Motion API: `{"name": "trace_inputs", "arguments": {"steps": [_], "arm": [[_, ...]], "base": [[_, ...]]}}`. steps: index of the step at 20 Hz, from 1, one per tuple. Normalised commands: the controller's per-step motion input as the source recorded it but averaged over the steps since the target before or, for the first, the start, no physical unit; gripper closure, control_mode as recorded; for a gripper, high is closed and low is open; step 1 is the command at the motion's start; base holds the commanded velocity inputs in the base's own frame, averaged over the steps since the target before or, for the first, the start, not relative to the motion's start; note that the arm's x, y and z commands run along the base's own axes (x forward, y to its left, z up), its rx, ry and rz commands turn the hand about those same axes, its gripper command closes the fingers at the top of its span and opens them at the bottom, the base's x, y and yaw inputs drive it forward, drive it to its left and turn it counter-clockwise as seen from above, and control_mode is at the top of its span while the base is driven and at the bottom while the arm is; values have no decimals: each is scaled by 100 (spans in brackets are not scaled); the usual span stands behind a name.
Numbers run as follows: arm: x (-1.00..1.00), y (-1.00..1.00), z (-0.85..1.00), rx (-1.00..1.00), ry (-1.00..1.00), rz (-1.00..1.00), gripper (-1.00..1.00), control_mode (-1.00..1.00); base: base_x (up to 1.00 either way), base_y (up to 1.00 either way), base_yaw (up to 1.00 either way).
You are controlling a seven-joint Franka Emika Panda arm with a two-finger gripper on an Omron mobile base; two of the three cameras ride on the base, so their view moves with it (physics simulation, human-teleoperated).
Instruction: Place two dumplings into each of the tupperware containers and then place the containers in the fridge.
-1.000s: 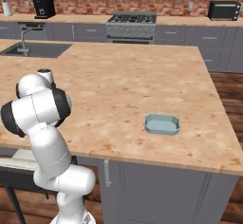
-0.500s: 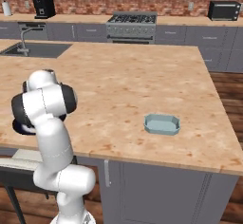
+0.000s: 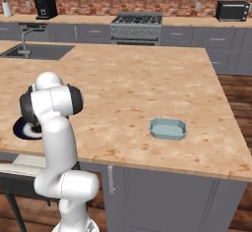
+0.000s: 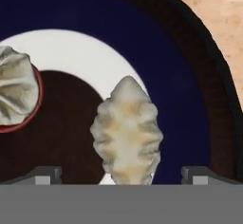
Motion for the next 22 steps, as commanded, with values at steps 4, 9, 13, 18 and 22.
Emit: {"name": "trace_inputs", "arguments": {"steps": [4, 9, 13, 18, 22], "arm": [[14, 5, -20, 0, 0, 0, -100, -100], [9, 0, -21, 0, 0, 0, -100, -100], [4, 0, -17, 0, 1, 0, -100, -100], [2, 1, -6, 0, 1, 0, 100, -100], [0, 0, 0, 0, 0, 0, 100, -100]], "base": [[0, 0, 0], [0, 0, 0], [0, 0, 0], [0, 0, 0], [0, 0, 0]]}}
